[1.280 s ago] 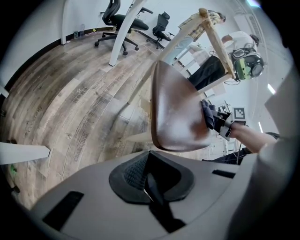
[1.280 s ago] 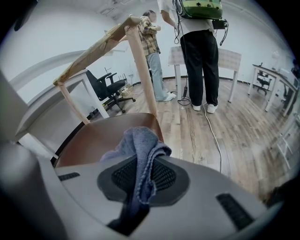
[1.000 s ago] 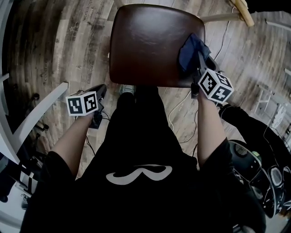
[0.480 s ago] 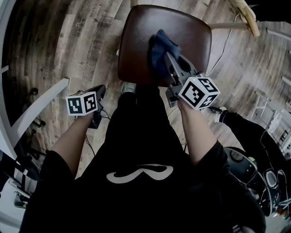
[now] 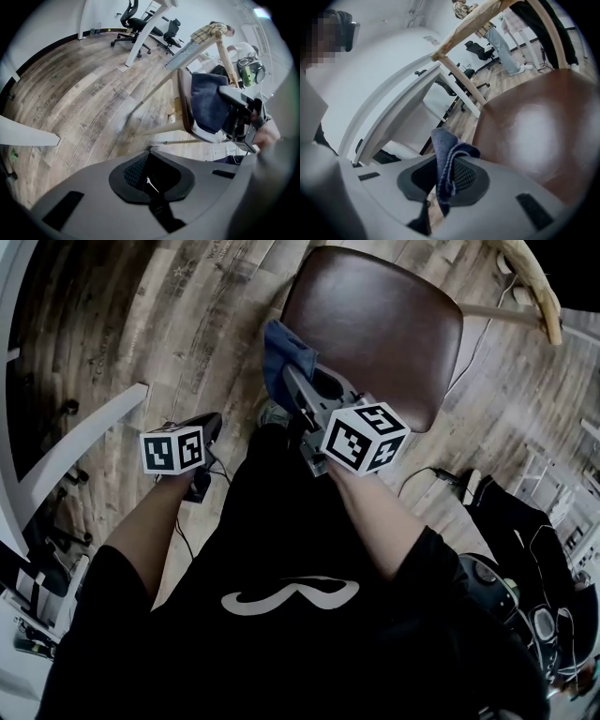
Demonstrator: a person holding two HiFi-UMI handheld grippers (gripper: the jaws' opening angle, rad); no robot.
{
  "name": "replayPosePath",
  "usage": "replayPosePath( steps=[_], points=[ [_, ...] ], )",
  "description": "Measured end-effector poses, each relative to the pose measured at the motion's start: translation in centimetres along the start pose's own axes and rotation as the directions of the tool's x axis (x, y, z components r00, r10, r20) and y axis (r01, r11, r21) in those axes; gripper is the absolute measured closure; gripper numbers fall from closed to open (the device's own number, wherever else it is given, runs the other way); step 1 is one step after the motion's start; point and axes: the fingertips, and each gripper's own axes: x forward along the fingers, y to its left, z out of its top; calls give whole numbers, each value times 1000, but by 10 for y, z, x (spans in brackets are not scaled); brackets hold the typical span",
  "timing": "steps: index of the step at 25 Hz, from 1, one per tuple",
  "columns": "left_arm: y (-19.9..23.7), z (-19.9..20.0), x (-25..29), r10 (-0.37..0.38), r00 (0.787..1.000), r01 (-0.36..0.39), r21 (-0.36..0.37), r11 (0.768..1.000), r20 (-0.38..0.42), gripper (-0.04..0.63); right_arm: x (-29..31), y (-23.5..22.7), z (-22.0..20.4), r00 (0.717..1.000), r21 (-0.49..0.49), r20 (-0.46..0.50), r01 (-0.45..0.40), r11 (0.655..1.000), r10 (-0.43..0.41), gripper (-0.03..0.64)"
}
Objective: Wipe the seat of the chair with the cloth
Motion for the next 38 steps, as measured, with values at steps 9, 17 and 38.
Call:
replayPosePath(
  steps=[9, 17, 38],
  points=[
    [20, -15, -1, 1, 1000, -2, -40, 999, -7, 583, 19, -33, -29, 987, -46, -77, 134, 990, -138, 565],
    [16, -15, 4, -12, 1000, 11, -29, 1000, -14, 583, 19, -43, -31, 977, -133, -97, 179, 975, -192, 565],
    [-24, -25, 16, 0, 999, 2, 53, 999, -46, 583, -46, -106, -25, 949, -206, -37, 300, 931, -314, 565]
  ],
)
